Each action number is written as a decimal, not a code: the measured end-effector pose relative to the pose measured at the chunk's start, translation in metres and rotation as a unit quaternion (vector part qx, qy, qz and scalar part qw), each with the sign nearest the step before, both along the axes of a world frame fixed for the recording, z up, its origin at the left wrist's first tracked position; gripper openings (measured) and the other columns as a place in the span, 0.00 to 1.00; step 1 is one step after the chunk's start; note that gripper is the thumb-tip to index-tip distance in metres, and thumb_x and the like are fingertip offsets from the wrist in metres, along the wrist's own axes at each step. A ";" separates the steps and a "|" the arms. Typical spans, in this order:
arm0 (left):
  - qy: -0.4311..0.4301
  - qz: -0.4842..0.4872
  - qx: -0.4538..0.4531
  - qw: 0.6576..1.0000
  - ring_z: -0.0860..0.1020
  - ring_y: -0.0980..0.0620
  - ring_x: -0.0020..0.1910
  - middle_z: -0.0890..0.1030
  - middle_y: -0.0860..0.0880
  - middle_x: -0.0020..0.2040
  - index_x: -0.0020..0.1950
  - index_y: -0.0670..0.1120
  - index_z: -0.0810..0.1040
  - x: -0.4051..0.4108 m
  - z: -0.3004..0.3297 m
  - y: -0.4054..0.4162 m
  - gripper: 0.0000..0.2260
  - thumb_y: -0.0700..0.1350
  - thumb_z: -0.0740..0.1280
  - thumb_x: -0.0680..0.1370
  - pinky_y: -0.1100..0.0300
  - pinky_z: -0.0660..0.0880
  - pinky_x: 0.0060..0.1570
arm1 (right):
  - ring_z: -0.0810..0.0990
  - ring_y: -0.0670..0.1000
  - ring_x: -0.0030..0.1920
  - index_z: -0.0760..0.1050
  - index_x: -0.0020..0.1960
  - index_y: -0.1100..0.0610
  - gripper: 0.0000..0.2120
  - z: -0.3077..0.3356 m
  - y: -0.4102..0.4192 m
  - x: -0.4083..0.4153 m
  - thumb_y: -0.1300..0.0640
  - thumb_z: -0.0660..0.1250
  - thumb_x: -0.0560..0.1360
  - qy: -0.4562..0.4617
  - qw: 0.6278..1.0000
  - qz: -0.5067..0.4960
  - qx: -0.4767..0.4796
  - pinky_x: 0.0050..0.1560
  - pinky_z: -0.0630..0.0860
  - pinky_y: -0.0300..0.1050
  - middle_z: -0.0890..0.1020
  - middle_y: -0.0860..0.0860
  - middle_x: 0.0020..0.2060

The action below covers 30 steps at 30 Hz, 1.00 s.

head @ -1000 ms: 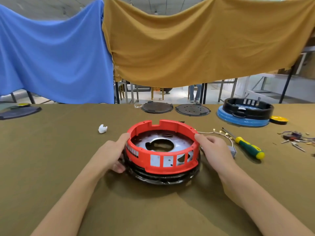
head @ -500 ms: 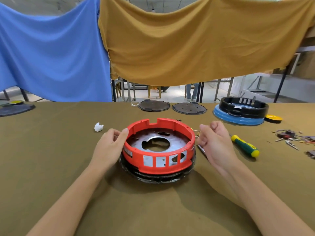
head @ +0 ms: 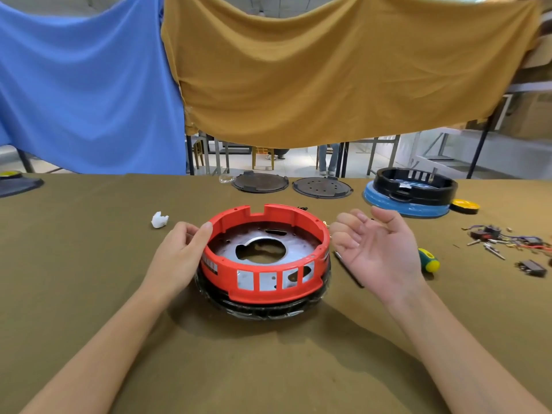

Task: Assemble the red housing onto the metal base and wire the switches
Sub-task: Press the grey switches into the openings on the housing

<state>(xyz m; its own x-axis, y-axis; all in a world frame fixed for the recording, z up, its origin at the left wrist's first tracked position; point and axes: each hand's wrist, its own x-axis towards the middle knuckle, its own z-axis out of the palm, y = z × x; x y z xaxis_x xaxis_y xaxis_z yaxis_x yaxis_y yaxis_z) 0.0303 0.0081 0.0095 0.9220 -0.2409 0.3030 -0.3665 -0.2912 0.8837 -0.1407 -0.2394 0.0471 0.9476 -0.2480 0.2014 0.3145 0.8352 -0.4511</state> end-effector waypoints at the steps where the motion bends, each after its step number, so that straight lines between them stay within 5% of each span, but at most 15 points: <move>1: 0.001 -0.003 0.001 1.000 0.78 0.49 0.45 0.81 0.44 0.48 0.48 0.46 0.76 0.000 0.000 0.000 0.17 0.60 0.62 0.81 0.47 0.75 0.52 | 0.59 0.47 0.31 0.61 0.38 0.54 0.08 0.001 0.000 -0.001 0.57 0.59 0.74 -0.001 1.000 0.003 -0.008 0.31 0.60 0.39 0.58 0.48 0.33; 5: 0.002 -0.011 -0.004 1.000 0.77 0.50 0.44 0.80 0.44 0.48 0.49 0.46 0.75 -0.001 0.000 -0.002 0.17 0.60 0.63 0.81 0.43 0.76 0.52 | 0.59 0.47 0.29 0.62 0.37 0.54 0.09 0.002 -0.003 -0.002 0.57 0.58 0.74 -0.003 0.999 0.002 -0.038 0.28 0.61 0.38 0.58 0.48 0.31; 10: -0.004 -0.033 -0.022 0.999 0.77 0.51 0.43 0.79 0.49 0.46 0.51 0.48 0.74 -0.002 -0.001 -0.003 0.13 0.58 0.65 0.80 0.54 0.73 0.43 | 0.60 0.47 0.28 0.65 0.40 0.55 0.10 0.005 -0.017 -0.001 0.53 0.60 0.78 0.108 0.974 -0.053 -0.194 0.26 0.64 0.38 0.60 0.48 0.29; 12: -0.006 -0.048 -0.016 0.999 0.78 0.52 0.45 0.76 0.50 0.49 0.55 0.51 0.73 -0.001 -0.002 -0.003 0.16 0.61 0.67 0.77 0.57 0.72 0.43 | 0.64 0.47 0.28 0.69 0.43 0.56 0.11 0.009 -0.031 -0.002 0.51 0.60 0.81 0.201 0.905 -0.121 -0.354 0.26 0.66 0.39 0.66 0.49 0.30; 14: -0.020 -0.069 0.005 0.997 0.77 0.57 0.51 0.73 0.51 0.56 0.60 0.54 0.71 -0.002 -0.001 -0.002 0.25 0.67 0.65 0.71 0.60 0.72 0.48 | 0.70 0.48 0.30 0.74 0.47 0.56 0.11 0.008 -0.045 -0.006 0.50 0.59 0.82 0.256 0.757 -0.220 -0.559 0.30 0.71 0.42 0.73 0.51 0.32; 16: -0.060 -0.097 0.027 0.993 0.73 0.59 0.59 0.70 0.49 0.61 0.64 0.54 0.70 -0.001 -0.003 -0.002 0.30 0.70 0.62 0.68 0.61 0.73 0.56 | 0.74 0.48 0.34 0.76 0.49 0.52 0.07 -0.001 -0.056 -0.010 0.55 0.60 0.80 0.277 0.629 -0.301 -0.661 0.35 0.73 0.46 0.78 0.52 0.37; 19: -0.099 -0.143 0.073 0.982 0.62 0.61 0.69 0.66 0.51 0.65 0.66 0.62 0.70 -0.005 -0.004 -0.002 0.29 0.72 0.60 0.68 0.56 0.65 0.69 | 0.75 0.47 0.38 0.75 0.47 0.48 0.07 -0.020 -0.060 -0.013 0.60 0.63 0.76 0.294 0.577 -0.300 -0.700 0.36 0.72 0.42 0.79 0.52 0.42; 23: -0.107 -0.207 0.122 0.965 0.53 0.68 0.73 0.59 0.63 0.66 0.62 0.74 0.66 -0.009 -0.002 0.002 0.30 0.80 0.62 0.62 0.56 0.61 0.70 | 0.74 0.50 0.48 0.76 0.48 0.46 0.06 -0.024 -0.062 -0.015 0.56 0.68 0.73 0.297 0.530 -0.289 -0.740 0.45 0.71 0.44 0.76 0.48 0.45; 27: -0.115 -0.219 0.153 0.957 0.56 0.61 0.75 0.58 0.69 0.67 0.61 0.69 0.70 -0.008 -0.002 0.005 0.34 0.80 0.67 0.58 0.48 0.64 0.73 | 0.65 0.49 0.58 0.73 0.52 0.44 0.11 -0.026 -0.064 -0.024 0.45 0.71 0.72 0.322 0.380 -0.232 -0.835 0.56 0.69 0.48 0.71 0.45 0.49; 30: -0.128 -0.196 0.141 0.962 0.62 0.54 0.73 0.60 0.67 0.67 0.58 0.61 0.76 -0.008 -0.003 0.003 0.35 0.79 0.68 0.58 0.44 0.68 0.71 | 0.62 0.47 0.59 0.71 0.54 0.42 0.15 -0.023 -0.066 -0.029 0.44 0.73 0.72 0.321 0.366 -0.203 -0.849 0.62 0.69 0.51 0.71 0.42 0.51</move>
<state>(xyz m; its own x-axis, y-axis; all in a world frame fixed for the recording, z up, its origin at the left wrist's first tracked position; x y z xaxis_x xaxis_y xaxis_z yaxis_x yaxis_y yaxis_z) 0.0224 0.0114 0.0062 0.6478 -0.6606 0.3794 -0.6915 -0.3010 0.6567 -0.1700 -0.3055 0.0241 0.8892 -0.4286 0.1604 -0.3695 -0.8792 -0.3009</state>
